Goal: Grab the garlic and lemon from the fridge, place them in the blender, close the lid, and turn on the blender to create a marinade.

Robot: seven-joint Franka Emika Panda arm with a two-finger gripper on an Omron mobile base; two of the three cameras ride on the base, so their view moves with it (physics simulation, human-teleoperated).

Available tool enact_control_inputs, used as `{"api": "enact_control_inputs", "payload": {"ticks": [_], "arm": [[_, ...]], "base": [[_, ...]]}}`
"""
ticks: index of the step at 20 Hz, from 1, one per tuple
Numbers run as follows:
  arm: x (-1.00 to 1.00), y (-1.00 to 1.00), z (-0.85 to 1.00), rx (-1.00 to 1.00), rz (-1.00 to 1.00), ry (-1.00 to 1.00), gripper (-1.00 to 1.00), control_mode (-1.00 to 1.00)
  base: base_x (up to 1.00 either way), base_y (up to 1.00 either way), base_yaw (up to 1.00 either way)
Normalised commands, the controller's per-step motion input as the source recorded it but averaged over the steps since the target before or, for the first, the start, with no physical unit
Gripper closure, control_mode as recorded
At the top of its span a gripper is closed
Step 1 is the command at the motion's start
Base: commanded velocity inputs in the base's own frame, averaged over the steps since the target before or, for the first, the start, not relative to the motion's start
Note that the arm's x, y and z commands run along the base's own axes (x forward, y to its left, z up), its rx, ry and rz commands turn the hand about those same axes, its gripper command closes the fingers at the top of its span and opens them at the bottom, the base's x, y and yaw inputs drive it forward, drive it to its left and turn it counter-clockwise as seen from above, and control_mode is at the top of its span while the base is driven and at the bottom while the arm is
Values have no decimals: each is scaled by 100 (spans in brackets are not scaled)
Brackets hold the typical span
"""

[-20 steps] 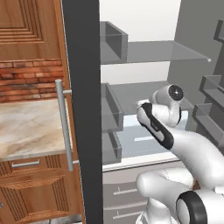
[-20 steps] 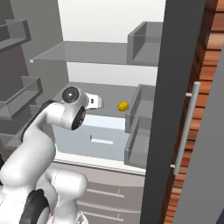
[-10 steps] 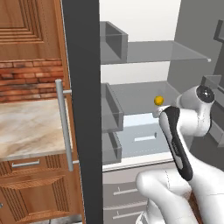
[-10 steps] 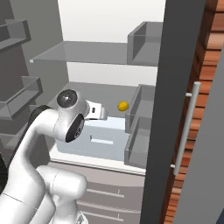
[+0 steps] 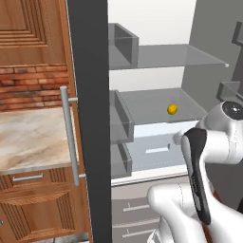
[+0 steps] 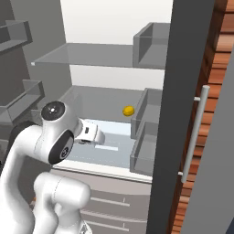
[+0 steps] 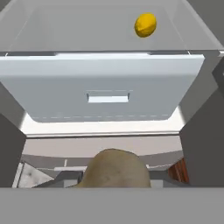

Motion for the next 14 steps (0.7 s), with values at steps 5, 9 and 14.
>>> {"api": "enact_control_inputs", "payload": {"ticks": [5,9,14], "arm": [[-9,30,-23,-2,1,10,100,-100],[-52,2,-16,0,0,1,100,-100],[-37,0,-1,0,0,0,100,100]], "base": [[0,0,0],[0,0,0],[-60,0,0]]}}
